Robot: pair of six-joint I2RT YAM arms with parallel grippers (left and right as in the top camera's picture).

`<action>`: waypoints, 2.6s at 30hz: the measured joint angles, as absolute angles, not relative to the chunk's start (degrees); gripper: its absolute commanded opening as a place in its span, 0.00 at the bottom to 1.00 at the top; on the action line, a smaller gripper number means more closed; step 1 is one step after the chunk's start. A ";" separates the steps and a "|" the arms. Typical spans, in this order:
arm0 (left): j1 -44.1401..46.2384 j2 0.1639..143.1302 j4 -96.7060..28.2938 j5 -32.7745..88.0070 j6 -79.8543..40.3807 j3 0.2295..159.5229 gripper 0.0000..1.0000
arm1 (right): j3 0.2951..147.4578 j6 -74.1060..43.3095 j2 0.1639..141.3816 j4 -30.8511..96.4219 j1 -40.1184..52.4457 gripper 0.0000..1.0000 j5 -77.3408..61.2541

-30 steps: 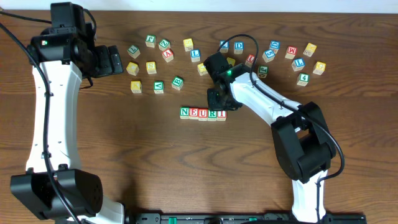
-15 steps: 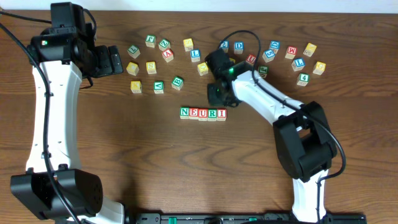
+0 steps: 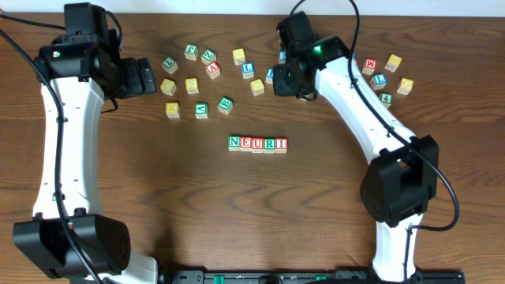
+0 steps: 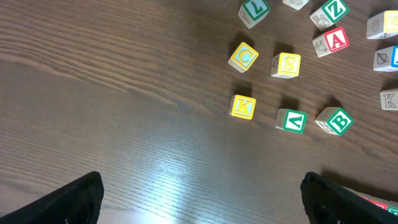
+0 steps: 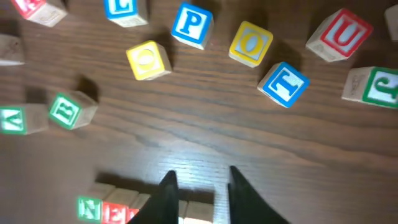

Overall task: Spell out NEURIPS
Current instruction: 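Raise the right gripper and move it over the blue P block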

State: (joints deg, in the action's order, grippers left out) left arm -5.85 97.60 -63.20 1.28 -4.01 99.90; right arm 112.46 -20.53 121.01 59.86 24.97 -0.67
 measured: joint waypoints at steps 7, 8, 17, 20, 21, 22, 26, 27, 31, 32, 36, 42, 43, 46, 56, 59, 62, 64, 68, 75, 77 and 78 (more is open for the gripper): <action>-5.85 97.60 -63.20 1.26 -4.01 99.90 1.00 | 117.30 -20.10 121.01 63.72 24.88 0.36 -0.69; -5.85 97.60 -63.20 1.26 -4.01 99.90 1.00 | 117.91 -20.03 121.01 63.86 24.88 0.38 -0.69; -5.85 97.60 -63.20 1.26 -4.01 99.90 1.00 | 124.11 -19.55 121.01 64.86 24.86 0.40 -1.74; -5.85 97.60 -63.20 1.26 -4.01 99.90 1.00 | 126.10 -19.86 121.01 64.31 24.86 0.45 -1.76; -5.85 97.60 -63.18 1.26 -4.01 99.90 1.00 | 127.13 -19.92 121.01 63.96 24.86 0.45 -1.76; -5.85 97.60 -63.20 1.26 -4.01 99.90 1.00 | 127.90 -19.88 121.01 63.59 24.86 0.47 -1.76; -5.85 97.60 -63.20 1.28 -4.01 99.90 1.00 | 131.09 -19.25 120.99 60.27 24.86 0.51 -1.74; -5.85 97.60 -63.20 1.26 -4.01 99.90 1.00 | 131.55 -19.03 120.99 59.51 24.86 0.51 -1.72; -5.85 97.60 -63.20 1.26 -4.01 99.90 1.00 | 131.90 -18.72 120.90 55.48 24.86 0.54 -0.51; -5.85 97.60 -63.20 1.26 -4.01 99.90 1.00 | 131.90 -18.63 120.90 54.89 24.86 0.54 -0.19; -5.85 97.60 -63.20 1.26 -4.01 99.90 1.00 | 132.11 -18.61 121.69 50.24 24.88 0.53 0.47; -5.85 97.60 -63.20 1.26 -4.01 99.90 1.00 | 132.38 -19.90 128.09 44.51 24.93 0.51 0.97; -5.85 97.60 -63.18 1.26 -4.01 99.90 1.00 | 132.38 -20.29 129.54 43.92 24.93 0.50 1.04; -5.85 97.60 -63.18 1.26 -4.01 99.90 1.00 | 132.38 -21.80 134.28 42.65 24.93 0.50 1.37; -5.85 97.60 -63.20 1.23 -4.01 99.90 1.00 | 132.38 -26.81 142.17 42.30 24.93 0.48 2.39; -5.85 97.60 -63.20 1.23 -4.01 99.90 1.00 | 132.38 -27.92 143.06 42.37 24.93 0.48 3.03; -5.85 97.60 -63.20 1.23 -4.01 99.90 1.00 | 132.38 -28.58 143.55 42.61 24.93 0.48 4.12; -5.85 97.60 -63.20 1.23 -4.01 99.90 1.00 | 132.38 -28.95 143.70 42.94 24.93 0.48 4.86; -5.85 97.60 -63.20 1.23 -4.01 99.90 1.00 | 132.38 -29.58 143.92 43.48 24.93 0.48 5.72; -5.85 97.60 -63.20 1.23 -4.01 99.90 1.00 | 132.38 -31.42 146.12 43.57 24.93 0.49 6.13; -5.85 97.60 -63.20 1.23 -3.99 99.90 1.00 | 132.38 -31.68 147.24 43.68 24.93 0.49 6.15; -5.85 97.60 -63.18 1.23 -4.01 99.90 1.00 | 132.38 -31.86 147.83 43.75 24.93 0.49 6.17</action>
